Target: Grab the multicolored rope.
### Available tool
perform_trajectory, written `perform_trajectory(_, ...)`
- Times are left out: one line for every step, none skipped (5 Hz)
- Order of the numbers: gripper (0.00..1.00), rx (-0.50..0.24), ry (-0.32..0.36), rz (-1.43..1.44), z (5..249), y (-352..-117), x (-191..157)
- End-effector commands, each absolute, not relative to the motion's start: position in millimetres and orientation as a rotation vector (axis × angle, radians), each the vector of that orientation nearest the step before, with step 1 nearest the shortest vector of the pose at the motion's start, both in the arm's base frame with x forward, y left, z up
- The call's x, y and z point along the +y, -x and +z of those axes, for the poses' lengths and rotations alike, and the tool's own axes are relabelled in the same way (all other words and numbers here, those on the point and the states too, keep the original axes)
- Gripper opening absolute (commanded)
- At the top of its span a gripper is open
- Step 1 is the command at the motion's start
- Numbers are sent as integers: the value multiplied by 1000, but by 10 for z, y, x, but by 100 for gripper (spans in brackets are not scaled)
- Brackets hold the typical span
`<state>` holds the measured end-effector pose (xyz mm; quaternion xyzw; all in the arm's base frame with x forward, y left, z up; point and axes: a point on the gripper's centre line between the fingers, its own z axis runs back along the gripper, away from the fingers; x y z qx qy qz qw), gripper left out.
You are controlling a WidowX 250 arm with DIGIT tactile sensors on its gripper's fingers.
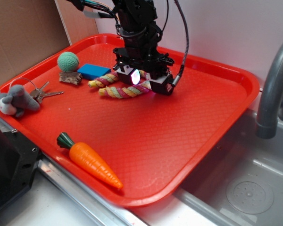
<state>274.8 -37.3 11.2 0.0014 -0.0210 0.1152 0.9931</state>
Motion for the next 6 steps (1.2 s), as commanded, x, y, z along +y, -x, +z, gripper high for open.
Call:
perform_trajectory(0,72,20,264,771,-2502,-119)
perform_trajectory(0,66,9,255,1272,-2260,-152)
perform_trajectory(0,-17,-64,253,1760,-1948,-194)
perform_trajectory(0,-76,-64,238,2246,-1741,-158)
perform_trajectory(0,-98,-55,200,2504,-1731,-158)
perform_trajectory(0,-76,-33,174,2492,-1762,-108)
